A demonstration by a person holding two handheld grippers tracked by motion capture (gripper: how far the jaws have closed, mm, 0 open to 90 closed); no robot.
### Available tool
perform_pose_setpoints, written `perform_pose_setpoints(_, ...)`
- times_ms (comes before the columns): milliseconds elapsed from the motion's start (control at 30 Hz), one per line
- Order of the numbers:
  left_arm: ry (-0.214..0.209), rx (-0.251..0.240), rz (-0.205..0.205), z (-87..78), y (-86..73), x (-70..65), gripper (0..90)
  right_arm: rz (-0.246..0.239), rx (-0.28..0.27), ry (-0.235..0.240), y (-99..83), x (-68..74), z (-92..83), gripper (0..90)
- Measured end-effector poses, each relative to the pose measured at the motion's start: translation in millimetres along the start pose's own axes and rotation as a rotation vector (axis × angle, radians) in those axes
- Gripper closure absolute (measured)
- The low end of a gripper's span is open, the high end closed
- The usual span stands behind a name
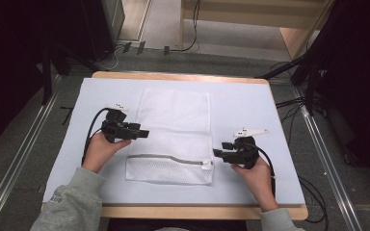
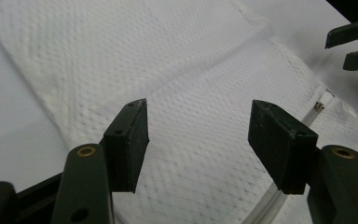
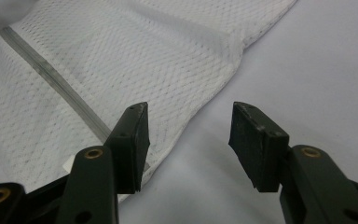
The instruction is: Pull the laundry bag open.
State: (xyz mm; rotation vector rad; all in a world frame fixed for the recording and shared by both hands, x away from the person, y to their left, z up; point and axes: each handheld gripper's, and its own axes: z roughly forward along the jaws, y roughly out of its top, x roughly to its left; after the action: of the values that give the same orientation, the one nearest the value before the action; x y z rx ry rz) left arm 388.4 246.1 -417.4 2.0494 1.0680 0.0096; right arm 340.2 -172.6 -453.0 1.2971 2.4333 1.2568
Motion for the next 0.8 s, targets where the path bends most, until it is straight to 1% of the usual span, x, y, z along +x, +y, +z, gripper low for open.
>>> perform_pose_setpoints(67,-0.009,-0.003,0.014,2.4,0.9,-6.2,39.2,-0.001,0.003,0.003,-0.5,1.7,1.1,50.9)
perform_pose_setpoints(100,-0.009,-0.003,0.014,2.4,0.9,-6.2,39.2,0.004,0.008,0.005,-0.6,2.7,1.2,52.5)
perform_pose_setpoints(133,-0.013,-0.004,0.027,4.3,1.7,-9.8,39.3,0.004,0.011,0.012,-0.9,3.4,1.7,55.9)
perform_pose_setpoints(167,-0.013,-0.004,0.027,4.3,1.7,-9.8,39.5,0.005,0.016,0.019,-1.2,4.6,2.0,61.6)
perform_pose_setpoints(200,-0.015,-0.008,0.035,5.1,2.1,-12.0,39.5,0.005,0.016,0.019,-1.2,4.6,2.0,61.6)
perform_pose_setpoints(267,-0.020,-0.010,0.052,7.9,3.5,-17.1,39.7,0.011,0.026,0.028,-1.4,6.8,2.9,69.9)
perform_pose_setpoints(300,-0.022,-0.010,0.057,9.0,3.9,-18.7,39.9,0.023,0.036,0.047,-0.9,8.4,4.0,74.9)
perform_pose_setpoints(333,-0.024,-0.006,0.060,9.9,4.2,-20.3,40.2,0.019,0.043,0.048,-0.6,10.5,5.0,79.8)
perform_pose_setpoints(367,-0.027,-0.001,0.065,11.1,4.5,-22.2,40.3,0.012,0.048,0.059,-0.6,11.4,6.2,80.9)
perform_pose_setpoints(433,-0.034,0.004,0.073,14.0,4.9,-25.8,40.4,0.012,0.054,0.061,-0.6,12.2,7.7,80.9)
perform_pose_setpoints(500,-0.038,0.008,0.082,15.9,5.1,-27.3,40.5,0.008,0.079,0.069,-1.4,11.9,11.7,84.5)
perform_pose_setpoints(600,-0.039,0.014,0.087,18.8,4.9,-30.1,40.6,0.019,0.097,0.080,-2.6,9.9,15.7,89.4)
perform_pose_setpoints(633,-0.039,0.016,0.091,19.9,4.9,-30.9,40.6,0.019,0.097,0.080,-2.6,9.9,15.7,89.4)
perform_pose_setpoints(733,-0.042,0.020,0.096,21.6,4.9,-31.6,40.7,0.029,0.099,0.099,-2.5,9.9,17.1,90.0)
perform_pose_setpoints(767,-0.040,0.020,0.095,22.4,5.0,-32.3,40.7,0.011,0.111,0.101,-2.4,11.3,19.5,90.0)
perform_pose_setpoints(800,-0.040,0.020,0.095,22.4,5.0,-32.3,40.7,0.011,0.111,0.101,-2.4,11.3,19.5,90.0)
